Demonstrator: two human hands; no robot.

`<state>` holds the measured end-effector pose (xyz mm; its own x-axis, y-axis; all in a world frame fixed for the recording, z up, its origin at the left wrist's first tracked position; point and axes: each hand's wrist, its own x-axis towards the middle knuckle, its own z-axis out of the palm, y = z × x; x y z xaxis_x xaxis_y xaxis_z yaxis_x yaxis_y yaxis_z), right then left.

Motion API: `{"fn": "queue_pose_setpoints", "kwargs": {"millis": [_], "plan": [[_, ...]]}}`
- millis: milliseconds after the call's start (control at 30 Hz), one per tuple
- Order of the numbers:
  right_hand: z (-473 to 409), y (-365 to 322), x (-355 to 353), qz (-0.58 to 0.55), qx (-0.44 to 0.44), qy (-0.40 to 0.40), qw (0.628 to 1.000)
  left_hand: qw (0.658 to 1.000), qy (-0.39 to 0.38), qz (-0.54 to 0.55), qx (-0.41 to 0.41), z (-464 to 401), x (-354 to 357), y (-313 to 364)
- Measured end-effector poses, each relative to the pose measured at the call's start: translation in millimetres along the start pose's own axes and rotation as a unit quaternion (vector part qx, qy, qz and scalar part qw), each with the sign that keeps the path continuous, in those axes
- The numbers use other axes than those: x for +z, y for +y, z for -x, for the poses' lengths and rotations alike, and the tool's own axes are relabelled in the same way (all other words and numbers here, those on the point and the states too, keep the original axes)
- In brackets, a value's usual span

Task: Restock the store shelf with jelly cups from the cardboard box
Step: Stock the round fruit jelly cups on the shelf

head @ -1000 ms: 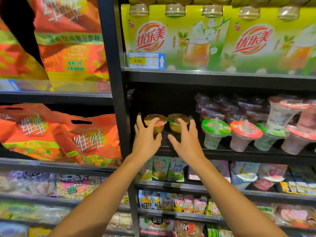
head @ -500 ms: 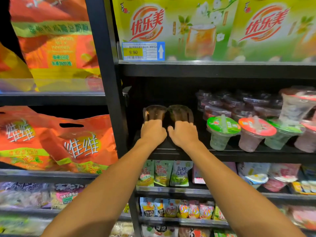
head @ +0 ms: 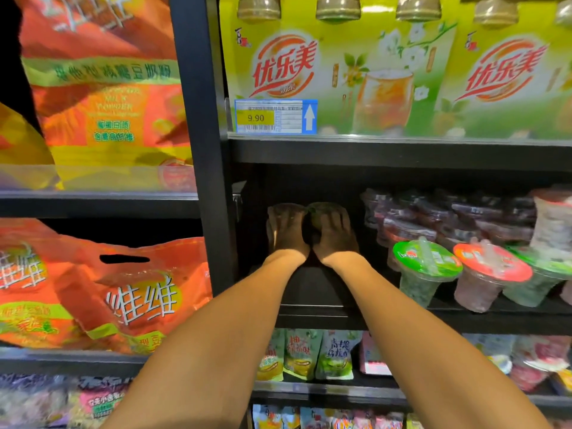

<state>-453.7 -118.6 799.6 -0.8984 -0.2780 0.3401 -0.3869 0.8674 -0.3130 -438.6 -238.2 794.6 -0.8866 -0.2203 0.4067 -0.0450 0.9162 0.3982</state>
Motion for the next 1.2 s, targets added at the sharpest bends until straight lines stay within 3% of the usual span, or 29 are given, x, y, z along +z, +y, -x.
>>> {"fn": "queue_pose_setpoints", "kwargs": {"millis": [133, 500, 667, 767, 867, 1033, 1200], "plan": [[10.7, 2.0, 4.1, -0.011, 0.004, 0.031, 0.999, 1.0, 0.01, -0.014, 0.003, 20.3, -3.7, 9.3], [12.1, 6.4, -2.9, -0.054, 0.004, -0.03, 0.998, 0.998, -0.036, -0.037, 0.023, 7.6, -6.8, 5.8], [69.0, -5.2, -43.6, -0.041, 0.013, -0.108, 0.993, 0.985, -0.155, -0.069, -0.023, 66.6, -55.3, 30.5], [119.3, -4.5, -59.1, -0.075, -0.099, -0.031, 0.992, 0.993, -0.06, -0.084, 0.066, 120.3, -78.6, 43.0], [177.8, 0.9, -72.2, -0.165, -0.169, -0.029, 0.971, 0.991, -0.015, -0.028, 0.132, 185.7, -90.9, 44.4], [274.1, 38.2, -64.6, -0.174, -0.229, -0.051, 0.956, 0.981, -0.048, -0.052, 0.179, 288.2, -81.2, 29.6], [359.0, 102.4, -18.6, -0.142, -0.184, -0.11, 0.966, 0.962, -0.134, -0.056, 0.232, 362.8, -24.5, 4.6]]}}
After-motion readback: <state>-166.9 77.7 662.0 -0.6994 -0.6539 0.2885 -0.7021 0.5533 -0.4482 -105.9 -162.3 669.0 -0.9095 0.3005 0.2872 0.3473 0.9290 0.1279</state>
